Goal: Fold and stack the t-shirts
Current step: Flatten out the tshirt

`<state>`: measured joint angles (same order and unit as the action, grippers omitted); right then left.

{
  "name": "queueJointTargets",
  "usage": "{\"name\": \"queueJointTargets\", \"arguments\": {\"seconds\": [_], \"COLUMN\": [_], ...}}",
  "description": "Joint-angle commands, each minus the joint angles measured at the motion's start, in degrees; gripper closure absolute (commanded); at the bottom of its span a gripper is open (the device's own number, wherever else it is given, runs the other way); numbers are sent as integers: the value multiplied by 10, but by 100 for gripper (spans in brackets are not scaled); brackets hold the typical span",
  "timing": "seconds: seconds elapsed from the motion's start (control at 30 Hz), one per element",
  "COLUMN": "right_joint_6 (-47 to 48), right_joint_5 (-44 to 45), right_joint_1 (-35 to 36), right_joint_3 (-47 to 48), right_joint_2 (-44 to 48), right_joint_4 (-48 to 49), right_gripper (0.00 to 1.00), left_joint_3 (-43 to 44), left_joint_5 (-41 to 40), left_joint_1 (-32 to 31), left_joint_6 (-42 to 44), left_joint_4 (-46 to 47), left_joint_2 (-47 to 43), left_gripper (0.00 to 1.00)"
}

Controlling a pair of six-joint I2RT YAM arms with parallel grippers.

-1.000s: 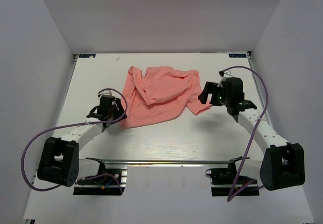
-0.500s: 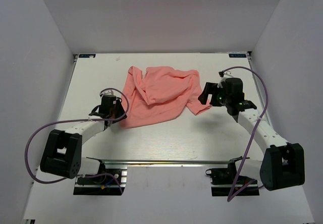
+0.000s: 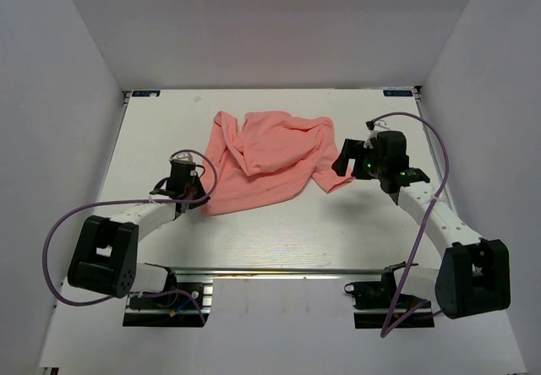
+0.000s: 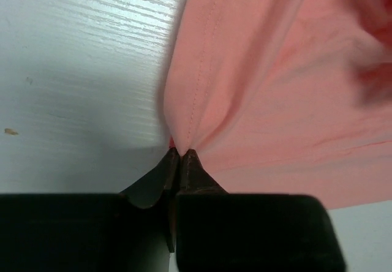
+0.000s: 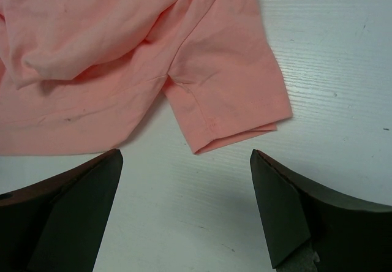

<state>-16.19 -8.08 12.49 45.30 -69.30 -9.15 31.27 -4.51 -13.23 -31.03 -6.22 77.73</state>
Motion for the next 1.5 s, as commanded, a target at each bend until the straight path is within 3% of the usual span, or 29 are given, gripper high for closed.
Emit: {"name": "queueJointTargets", "arguments": {"seconds": [0.0, 0.07, 0.37, 0.7, 1.1, 1.27, 1.47], "right_joint_6": [-7, -8, -2, -32, -100, -105, -113], "right_joint_5": [-3, -3, 1, 134, 160, 146, 91], "right_joint_1": [1, -1, 2, -2, -18, -18, -18], "right_joint_3": [6, 8, 3, 29, 100, 104, 88], "right_joint_2": [-5, -8, -22, -108, -253, -280, -291], "right_joint_4": [2, 3, -5, -25, 2, 9, 22], "right_gripper": [10, 10, 10, 10, 24, 25, 48], "left_joint_3": [-1, 5, 36, 61, 90, 90, 90], "left_joint_5": [1, -4, 29, 78, 103, 103, 98], "left_joint_1": [1, 1, -10, -10, -10, -10, -10], "left_joint_6": [3, 3, 14, 22, 22, 22, 17], "left_joint_4": [-24, -45, -101, -122, -141, -146, -146], "left_joint_2": [-39, -57, -95, -162, -168, -173, -174], "left_gripper": [90, 99, 100, 100, 99, 99, 99]}}
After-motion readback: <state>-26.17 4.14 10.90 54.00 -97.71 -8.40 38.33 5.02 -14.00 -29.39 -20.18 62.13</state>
